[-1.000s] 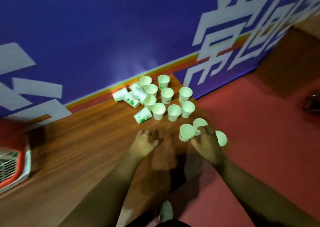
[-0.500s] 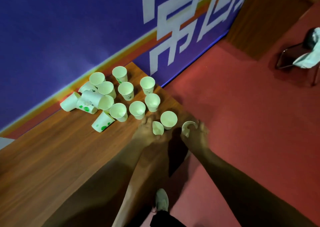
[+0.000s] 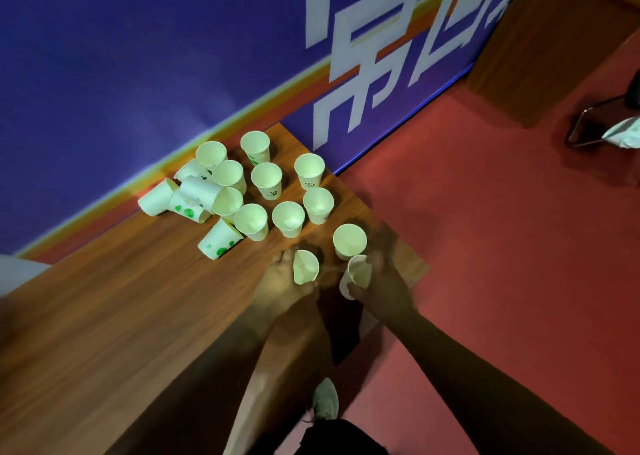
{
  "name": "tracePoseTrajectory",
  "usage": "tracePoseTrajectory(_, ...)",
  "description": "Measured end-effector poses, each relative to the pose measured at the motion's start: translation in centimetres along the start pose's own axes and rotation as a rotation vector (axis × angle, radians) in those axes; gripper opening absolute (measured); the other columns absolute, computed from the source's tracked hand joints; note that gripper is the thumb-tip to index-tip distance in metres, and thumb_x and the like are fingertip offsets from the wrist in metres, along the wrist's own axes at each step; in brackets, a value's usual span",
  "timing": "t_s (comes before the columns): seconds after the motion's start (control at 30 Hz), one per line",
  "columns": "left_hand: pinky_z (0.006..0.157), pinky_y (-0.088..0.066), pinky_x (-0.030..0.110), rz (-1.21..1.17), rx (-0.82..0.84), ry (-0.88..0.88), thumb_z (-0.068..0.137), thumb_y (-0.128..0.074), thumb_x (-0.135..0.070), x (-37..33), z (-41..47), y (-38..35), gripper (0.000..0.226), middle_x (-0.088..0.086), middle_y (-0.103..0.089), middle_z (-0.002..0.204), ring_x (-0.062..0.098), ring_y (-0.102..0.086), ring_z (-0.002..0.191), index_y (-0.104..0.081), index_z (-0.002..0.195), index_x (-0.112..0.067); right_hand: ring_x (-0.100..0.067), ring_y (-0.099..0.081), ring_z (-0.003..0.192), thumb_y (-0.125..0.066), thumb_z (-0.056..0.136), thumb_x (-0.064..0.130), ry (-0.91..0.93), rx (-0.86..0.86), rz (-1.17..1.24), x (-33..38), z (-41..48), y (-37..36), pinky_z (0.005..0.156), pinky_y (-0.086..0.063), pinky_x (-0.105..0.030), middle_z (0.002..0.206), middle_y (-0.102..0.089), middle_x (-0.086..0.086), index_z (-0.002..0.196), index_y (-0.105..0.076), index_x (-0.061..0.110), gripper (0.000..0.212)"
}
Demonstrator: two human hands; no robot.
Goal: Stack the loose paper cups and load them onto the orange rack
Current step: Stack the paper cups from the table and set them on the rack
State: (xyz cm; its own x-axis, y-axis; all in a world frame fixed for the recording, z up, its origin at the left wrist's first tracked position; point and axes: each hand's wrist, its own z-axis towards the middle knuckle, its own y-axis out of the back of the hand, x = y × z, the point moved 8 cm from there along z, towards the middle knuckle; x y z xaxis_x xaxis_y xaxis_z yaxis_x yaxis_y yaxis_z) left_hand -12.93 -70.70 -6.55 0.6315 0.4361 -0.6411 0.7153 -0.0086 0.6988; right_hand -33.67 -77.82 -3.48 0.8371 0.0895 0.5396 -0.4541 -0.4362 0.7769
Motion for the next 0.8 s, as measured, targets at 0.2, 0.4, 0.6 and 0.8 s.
tracePoseTrajectory(0.2,0.094,-0.041,0.029,-0.113,-0.195,0.106,0.073,-0.082,-0.037,4.6,-4.7,8.1,0.07,0.002,-0.053,0.127,0.021,-0.048,0.122,-0.049,0.132,-0.018,-0.029,-0.052,0.125,-0.072,0.077,0.047,0.178,0.095,-0.081,8.5,-1.0,-2.3,0.1,-0.046,-0.037,0.141,-0.048,-0.009,0.145,-0.031,0.018,0.085)
tracePoseTrajectory(0.4,0.087,-0.043,0.033,-0.124,-0.428,0.223,0.073,-0.082,-0.042,11.2,-12.7,18.6,0.068,0.007,-0.054,0.122,0.025,-0.051,0.115,-0.05,0.126,-0.013,-0.026,-0.049,0.127,-0.072,0.077,0.048,0.427,0.085,-0.193,21.1,-3.0,-5.4,0.099,-0.045,-0.034,0.141,-0.047,-0.004,0.143,-0.035,0.02,0.081)
tracePoseTrajectory(0.6,0.088,-0.038,0.026,-0.157,-0.672,0.34,0.074,-0.083,-0.039,20.1,-24.8,27.4,0.067,0.007,-0.055,0.123,0.024,-0.051,0.115,-0.052,0.127,-0.013,-0.03,-0.051,0.122,-0.077,0.072,0.042,0.613,0.148,-0.162,33.4,-9.2,-12.2,0.096,-0.046,-0.038,0.135,-0.05,-0.008,0.136,-0.043,0.015,0.077)
tracePoseTrajectory(0.8,0.094,-0.035,0.029,-0.181,-0.842,0.489,0.074,-0.084,-0.03,30.2,-38.0,33.7,0.068,0.016,-0.05,0.127,0.03,-0.046,0.12,-0.051,0.129,-0.009,-0.023,-0.049,0.125,-0.076,0.076,0.042,0.765,0.15,-0.045,43.9,-18.8,-19.9,0.091,-0.048,-0.029,0.142,-0.044,-0.002,0.143,-0.033,0.02,0.082)
